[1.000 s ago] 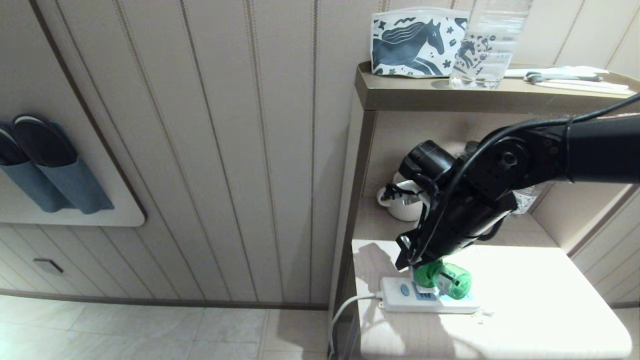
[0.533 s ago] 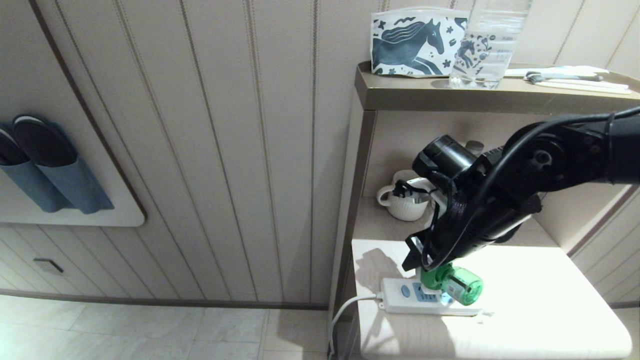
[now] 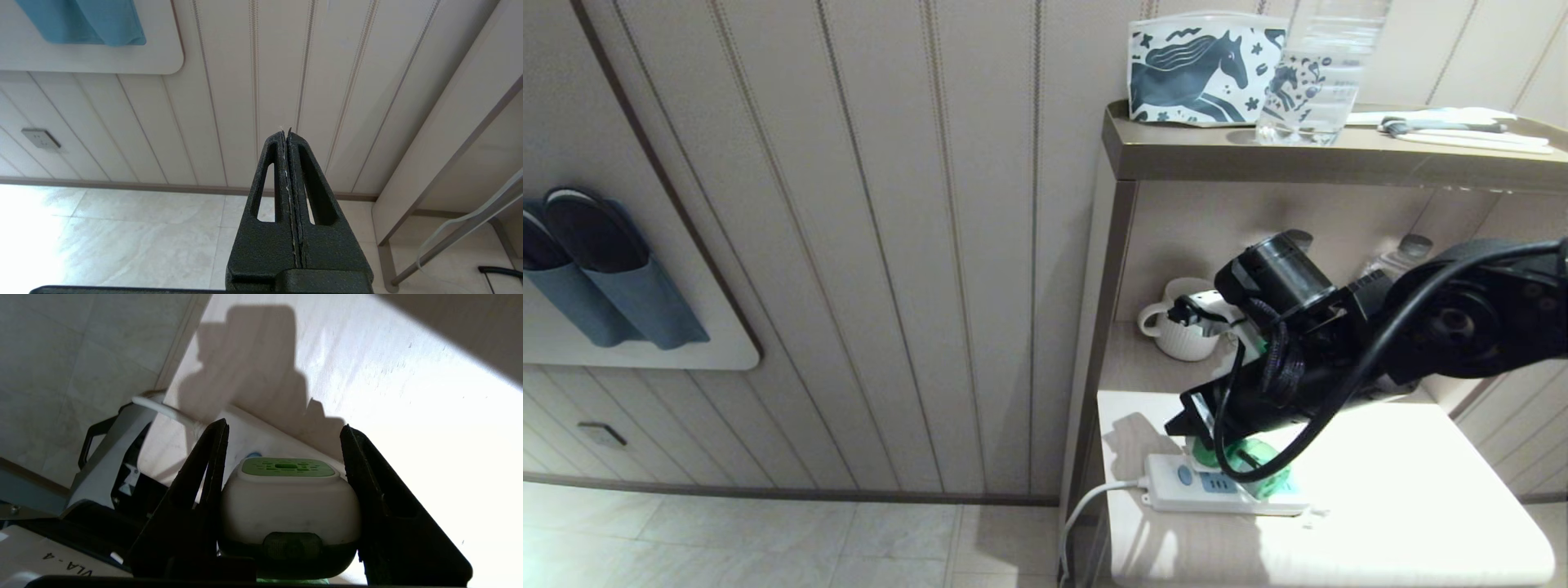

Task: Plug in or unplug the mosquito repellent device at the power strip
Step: Insert the plug into the socket

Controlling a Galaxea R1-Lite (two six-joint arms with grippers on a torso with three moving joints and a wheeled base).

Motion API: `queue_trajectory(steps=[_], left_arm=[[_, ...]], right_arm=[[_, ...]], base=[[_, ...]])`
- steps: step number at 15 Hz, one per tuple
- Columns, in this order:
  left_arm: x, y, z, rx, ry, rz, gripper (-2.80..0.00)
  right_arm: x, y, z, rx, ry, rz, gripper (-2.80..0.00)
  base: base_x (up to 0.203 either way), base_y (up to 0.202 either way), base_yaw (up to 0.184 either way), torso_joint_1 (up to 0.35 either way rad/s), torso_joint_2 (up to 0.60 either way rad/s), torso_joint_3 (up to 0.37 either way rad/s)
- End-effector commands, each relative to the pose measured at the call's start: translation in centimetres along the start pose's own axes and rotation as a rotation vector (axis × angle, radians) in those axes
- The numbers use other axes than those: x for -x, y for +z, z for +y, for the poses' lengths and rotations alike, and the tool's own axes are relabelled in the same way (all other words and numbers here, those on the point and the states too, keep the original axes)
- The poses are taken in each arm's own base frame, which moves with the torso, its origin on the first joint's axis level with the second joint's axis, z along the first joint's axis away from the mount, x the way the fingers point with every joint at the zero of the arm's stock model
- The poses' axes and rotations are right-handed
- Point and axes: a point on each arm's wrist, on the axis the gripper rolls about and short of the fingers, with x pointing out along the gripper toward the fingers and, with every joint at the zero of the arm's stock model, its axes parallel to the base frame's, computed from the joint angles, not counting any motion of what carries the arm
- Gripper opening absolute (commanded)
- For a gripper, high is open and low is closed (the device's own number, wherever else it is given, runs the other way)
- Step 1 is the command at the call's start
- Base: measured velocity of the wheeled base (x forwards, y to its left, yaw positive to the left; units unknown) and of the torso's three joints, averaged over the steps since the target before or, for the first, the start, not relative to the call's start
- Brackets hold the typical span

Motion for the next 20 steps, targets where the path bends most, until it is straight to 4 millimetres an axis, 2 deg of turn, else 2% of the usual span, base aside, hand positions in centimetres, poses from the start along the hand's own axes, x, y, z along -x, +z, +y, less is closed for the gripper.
queue_trajectory(steps=[1, 10, 20], left_arm=[[0.0, 0.0, 0.0, 0.000, 0.000, 0.001, -2.80], [0.0, 0.0, 0.0, 0.000, 0.000, 0.001, -2.80], [0.0, 0.0, 0.0, 0.000, 0.000, 0.001, -2.80]], right_arm=[[1.2, -0.4, -0.1, 0.004, -0.001, -0.032, -2.80], [3.2, -1.4, -0.5, 0.007, -0.012, -0.020, -2.80], [1.9, -2.7, -0.4, 0.011, -0.011, 0.051, -2.80]], base=[[0.000, 0.000, 0.000, 0.000, 0.00, 0.000], [0.000, 0.000, 0.000, 0.000, 0.00, 0.000], [0.000, 0.000, 0.000, 0.000, 0.00, 0.000]])
